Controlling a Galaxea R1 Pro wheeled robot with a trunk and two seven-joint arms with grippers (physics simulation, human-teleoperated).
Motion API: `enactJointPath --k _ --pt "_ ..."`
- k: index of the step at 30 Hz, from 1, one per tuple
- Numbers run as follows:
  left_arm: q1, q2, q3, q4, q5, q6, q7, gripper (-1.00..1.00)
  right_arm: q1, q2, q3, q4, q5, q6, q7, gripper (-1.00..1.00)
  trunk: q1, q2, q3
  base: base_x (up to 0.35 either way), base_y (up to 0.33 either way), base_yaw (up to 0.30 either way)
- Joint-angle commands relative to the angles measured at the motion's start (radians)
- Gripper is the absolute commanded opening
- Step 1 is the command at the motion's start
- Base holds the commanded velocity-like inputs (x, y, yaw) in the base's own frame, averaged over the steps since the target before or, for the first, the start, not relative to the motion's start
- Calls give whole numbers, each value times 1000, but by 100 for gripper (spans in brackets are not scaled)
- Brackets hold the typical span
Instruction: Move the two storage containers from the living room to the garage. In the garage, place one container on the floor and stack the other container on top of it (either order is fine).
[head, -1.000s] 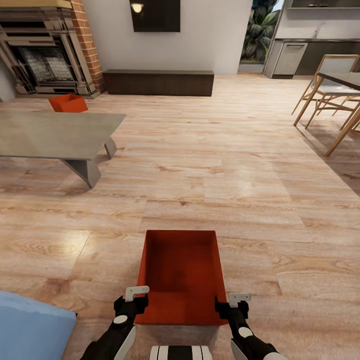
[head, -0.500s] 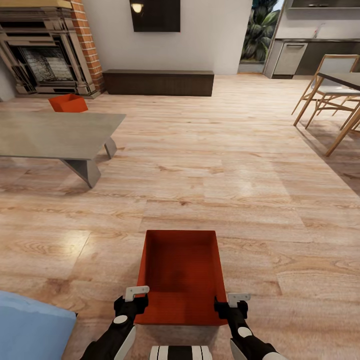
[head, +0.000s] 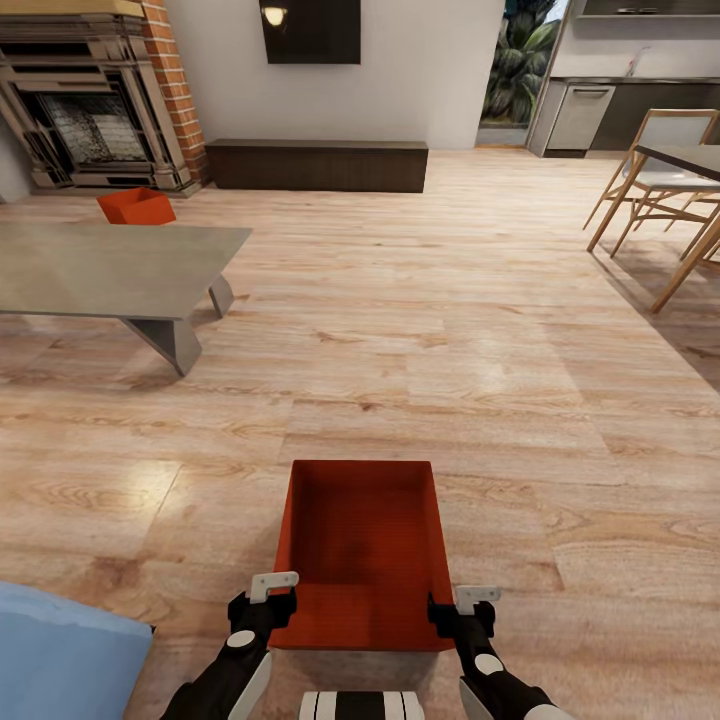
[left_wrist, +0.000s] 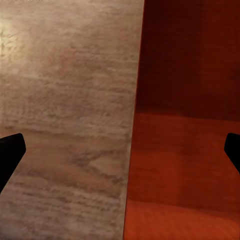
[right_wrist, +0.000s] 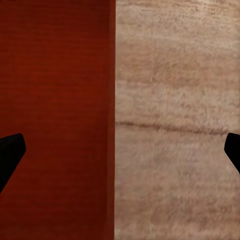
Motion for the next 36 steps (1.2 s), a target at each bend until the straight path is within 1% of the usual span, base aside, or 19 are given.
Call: enactJointPath --k 1,4,9,35,36 --pt "0 1 -8 -1 10 0 8 100 -1 0 6 1 5 0 -9 100 0 0 -1 0 0 0" --pt "0 1 -7 -1 10 0 8 100 -1 0 6 1 5 -1 -9 100 0 0 -1 0 0 0" --pt "0 1 -7 -1 10 0 8 100 -1 0 6 1 3 -1 -9 100 19 -35 -16 0 0 0" --pt "0 2 -6 -1 10 0 8 100 -1 -1 6 1 3 0 -9 100 19 -35 -16 0 0 0" --pt "0 3 -12 5 11 2 8 100 -1 5 0 7 -3 -6 -9 100 19 -35 -16 0 0 0"
